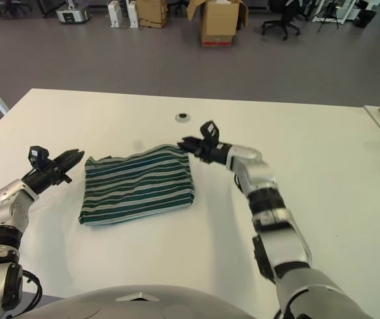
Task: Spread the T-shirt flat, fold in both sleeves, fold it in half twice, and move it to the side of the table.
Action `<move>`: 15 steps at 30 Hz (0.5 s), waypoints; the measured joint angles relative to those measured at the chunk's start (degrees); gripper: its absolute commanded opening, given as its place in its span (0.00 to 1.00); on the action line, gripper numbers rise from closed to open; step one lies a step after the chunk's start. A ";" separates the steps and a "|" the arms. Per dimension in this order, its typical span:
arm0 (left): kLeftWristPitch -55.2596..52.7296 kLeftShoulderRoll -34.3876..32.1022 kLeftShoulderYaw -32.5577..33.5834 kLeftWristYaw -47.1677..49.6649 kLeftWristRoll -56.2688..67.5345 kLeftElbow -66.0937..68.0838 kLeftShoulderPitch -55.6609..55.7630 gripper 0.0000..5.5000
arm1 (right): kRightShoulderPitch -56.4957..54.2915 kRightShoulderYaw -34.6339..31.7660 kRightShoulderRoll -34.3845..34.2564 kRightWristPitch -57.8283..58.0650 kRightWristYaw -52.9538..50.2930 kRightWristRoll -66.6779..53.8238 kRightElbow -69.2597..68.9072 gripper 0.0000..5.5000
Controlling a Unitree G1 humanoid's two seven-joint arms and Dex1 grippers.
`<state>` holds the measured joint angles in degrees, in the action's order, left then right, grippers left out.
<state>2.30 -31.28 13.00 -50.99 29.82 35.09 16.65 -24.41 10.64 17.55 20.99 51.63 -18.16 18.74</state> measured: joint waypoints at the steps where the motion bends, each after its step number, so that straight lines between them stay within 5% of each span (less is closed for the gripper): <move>1: -0.86 0.18 0.49 0.44 0.27 -2.84 -0.24 0.24 | 4.96 2.91 0.17 2.74 0.41 -0.03 -6.39 0.24; 4: 0.13 -0.28 -4.52 -2.83 -4.10 -9.07 -0.37 0.24 | 12.52 7.74 1.29 8.41 1.17 -0.03 -17.03 0.24; 8: 15.35 -1.87 -20.02 -5.48 -24.90 1.41 0.96 0.24 | 12.81 7.71 2.25 10.53 -0.63 0.48 -17.97 0.24; 13: 30.62 -5.72 -31.54 -1.37 -39.20 10.89 11.24 0.24 | 9.75 8.68 3.33 15.17 -1.90 1.68 -16.38 0.24; 15: 27.84 -8.21 -33.69 -8.48 -39.11 6.84 11.35 0.24 | 4.62 9.86 5.60 17.41 -0.50 2.82 -12.12 0.24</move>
<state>30.14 -39.49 -20.69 -59.47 -9.30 41.93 28.00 -19.79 20.50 23.15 38.40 51.13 -15.34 6.62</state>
